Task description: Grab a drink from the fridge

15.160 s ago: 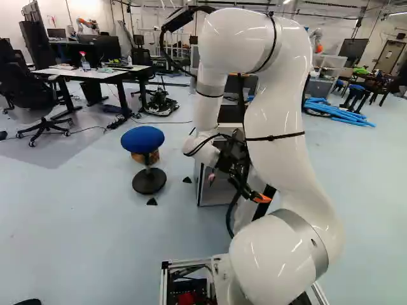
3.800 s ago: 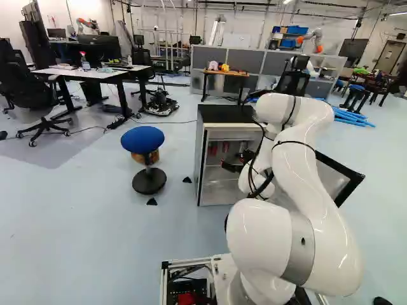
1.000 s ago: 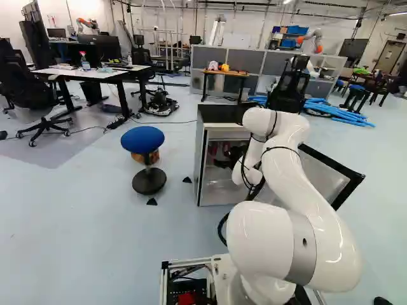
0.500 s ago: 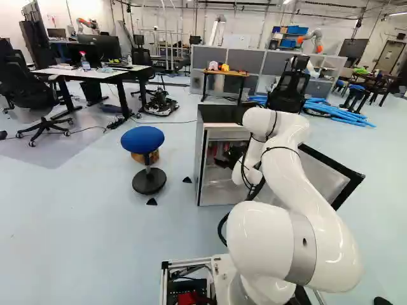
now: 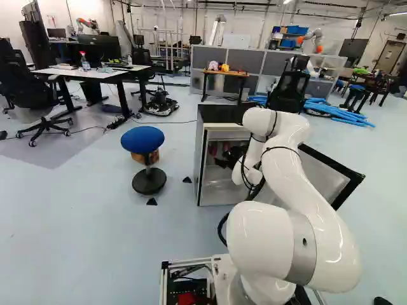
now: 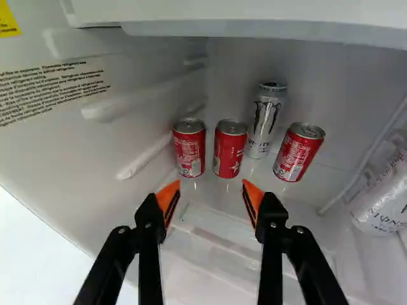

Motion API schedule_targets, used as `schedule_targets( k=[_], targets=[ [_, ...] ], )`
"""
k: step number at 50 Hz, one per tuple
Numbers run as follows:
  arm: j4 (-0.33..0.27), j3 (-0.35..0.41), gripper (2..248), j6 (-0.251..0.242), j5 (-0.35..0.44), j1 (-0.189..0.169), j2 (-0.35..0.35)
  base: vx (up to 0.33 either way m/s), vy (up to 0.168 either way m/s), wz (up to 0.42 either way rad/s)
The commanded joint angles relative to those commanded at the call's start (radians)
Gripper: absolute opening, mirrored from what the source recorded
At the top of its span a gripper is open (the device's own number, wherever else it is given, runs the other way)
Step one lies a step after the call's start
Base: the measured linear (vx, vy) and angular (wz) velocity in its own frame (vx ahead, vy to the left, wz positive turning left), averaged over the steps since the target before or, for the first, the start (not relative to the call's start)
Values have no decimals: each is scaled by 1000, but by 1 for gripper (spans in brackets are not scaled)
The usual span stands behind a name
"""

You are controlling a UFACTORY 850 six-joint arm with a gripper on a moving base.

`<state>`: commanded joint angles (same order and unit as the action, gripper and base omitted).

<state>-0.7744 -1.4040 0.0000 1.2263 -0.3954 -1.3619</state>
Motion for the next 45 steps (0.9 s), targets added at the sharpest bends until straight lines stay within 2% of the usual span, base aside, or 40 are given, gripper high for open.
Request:
schedule_targets(
  k=[32, 45],
  targets=[
    [17, -20, 154, 0, 0, -13, -10, 0, 0, 0],
    [17, -59, 154, 0, 0, -16, -30, 0, 0, 0]
  ],
)
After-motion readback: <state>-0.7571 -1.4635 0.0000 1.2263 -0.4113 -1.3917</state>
